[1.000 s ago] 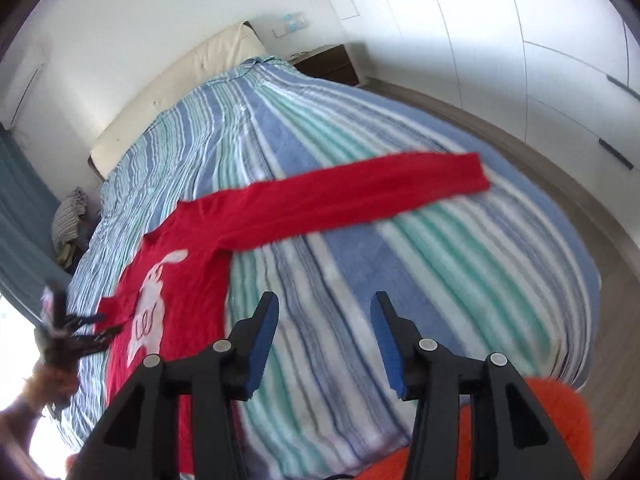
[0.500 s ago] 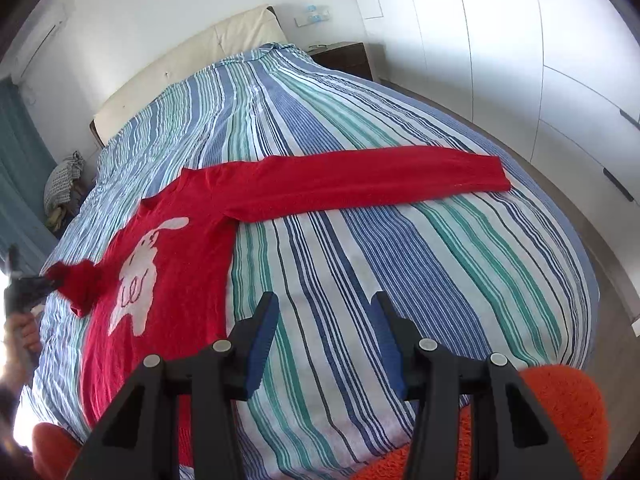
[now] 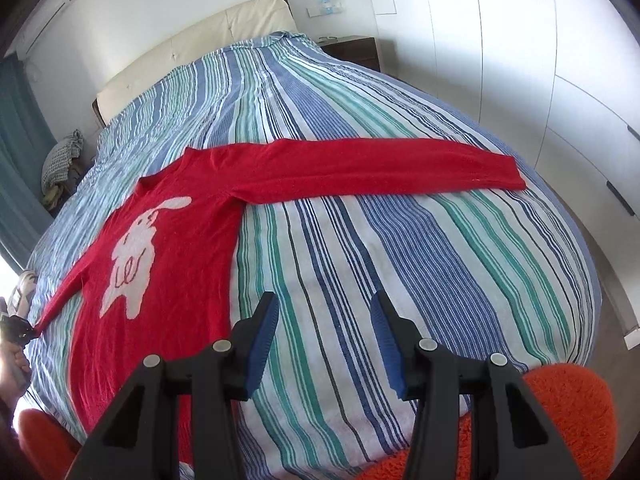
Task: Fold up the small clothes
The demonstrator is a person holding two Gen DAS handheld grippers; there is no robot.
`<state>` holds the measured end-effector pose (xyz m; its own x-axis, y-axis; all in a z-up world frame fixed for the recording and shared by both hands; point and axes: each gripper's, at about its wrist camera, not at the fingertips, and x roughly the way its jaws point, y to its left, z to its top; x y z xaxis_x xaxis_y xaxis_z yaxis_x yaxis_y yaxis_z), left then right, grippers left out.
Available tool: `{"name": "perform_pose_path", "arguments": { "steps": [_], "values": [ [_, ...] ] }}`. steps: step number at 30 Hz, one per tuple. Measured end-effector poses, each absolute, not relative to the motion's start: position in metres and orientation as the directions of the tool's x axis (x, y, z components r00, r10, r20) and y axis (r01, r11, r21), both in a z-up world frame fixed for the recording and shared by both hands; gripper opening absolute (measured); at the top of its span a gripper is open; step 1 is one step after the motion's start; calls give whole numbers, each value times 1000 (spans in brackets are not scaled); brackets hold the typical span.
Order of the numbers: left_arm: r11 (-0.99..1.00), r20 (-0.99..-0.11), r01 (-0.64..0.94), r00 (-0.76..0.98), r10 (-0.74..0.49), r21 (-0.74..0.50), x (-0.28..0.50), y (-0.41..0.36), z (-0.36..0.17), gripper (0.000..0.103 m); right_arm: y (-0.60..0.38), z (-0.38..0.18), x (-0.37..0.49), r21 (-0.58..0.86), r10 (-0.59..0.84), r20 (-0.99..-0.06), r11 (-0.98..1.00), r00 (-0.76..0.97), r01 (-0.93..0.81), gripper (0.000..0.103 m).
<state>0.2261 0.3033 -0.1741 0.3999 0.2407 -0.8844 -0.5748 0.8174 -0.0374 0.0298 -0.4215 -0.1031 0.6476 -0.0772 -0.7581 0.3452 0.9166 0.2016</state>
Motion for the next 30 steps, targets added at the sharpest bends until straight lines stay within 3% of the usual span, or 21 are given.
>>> {"name": "perform_pose_path", "arguments": {
  "steps": [5, 30],
  "values": [
    [811, -903, -585, 359, 235, -22, 232, 306, -195, 2, -420, -105, 30, 191, -77, -762, 922, 643, 337, 48],
    [840, -907, -539, 378, 187, -52, 231, 315, -202, 4, -421, -106, 31, 181, -91, -768, 919, 634, 351, 48]
  ]
}}
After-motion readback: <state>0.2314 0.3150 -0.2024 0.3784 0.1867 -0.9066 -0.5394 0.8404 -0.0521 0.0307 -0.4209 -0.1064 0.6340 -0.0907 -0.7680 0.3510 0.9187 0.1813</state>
